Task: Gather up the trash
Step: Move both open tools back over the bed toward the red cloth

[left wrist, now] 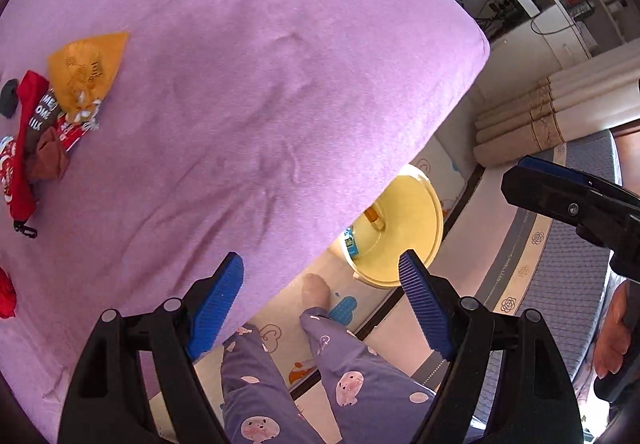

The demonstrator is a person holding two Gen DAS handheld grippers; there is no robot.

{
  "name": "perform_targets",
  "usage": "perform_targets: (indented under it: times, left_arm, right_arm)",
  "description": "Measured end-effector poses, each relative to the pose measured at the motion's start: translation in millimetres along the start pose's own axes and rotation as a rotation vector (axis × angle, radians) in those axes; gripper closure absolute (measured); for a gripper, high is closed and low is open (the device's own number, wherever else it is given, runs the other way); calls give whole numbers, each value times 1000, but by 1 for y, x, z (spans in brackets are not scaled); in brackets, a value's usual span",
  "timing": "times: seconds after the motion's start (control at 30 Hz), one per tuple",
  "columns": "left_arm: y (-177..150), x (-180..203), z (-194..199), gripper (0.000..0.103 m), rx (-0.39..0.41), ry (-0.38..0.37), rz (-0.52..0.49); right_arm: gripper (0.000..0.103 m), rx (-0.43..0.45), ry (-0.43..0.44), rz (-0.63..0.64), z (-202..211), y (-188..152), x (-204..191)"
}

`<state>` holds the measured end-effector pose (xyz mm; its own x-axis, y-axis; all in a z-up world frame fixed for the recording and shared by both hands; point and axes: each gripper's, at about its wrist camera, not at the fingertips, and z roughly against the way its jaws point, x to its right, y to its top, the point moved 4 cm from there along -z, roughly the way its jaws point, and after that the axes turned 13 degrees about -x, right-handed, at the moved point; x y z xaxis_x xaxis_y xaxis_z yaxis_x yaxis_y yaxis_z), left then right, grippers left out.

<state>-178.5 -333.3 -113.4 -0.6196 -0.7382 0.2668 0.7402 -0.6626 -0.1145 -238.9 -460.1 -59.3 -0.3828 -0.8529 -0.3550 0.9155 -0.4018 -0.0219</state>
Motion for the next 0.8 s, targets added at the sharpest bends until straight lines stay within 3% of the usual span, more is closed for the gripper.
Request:
perform_targets:
  times: [0.37, 0.63, 0.8]
  left_arm:
    - [-49, -183, 49, 23, 94, 22, 303]
    - [-100, -308, 69, 23, 144, 25, 517]
    - [-127, -361, 76, 23, 169, 29, 597]
  right_arm:
    - [45, -59, 34, 283, -55, 53, -186]
    - [45, -143, 54, 416, -114, 60, -299]
    - [45, -173, 47, 473, -140, 60, -349]
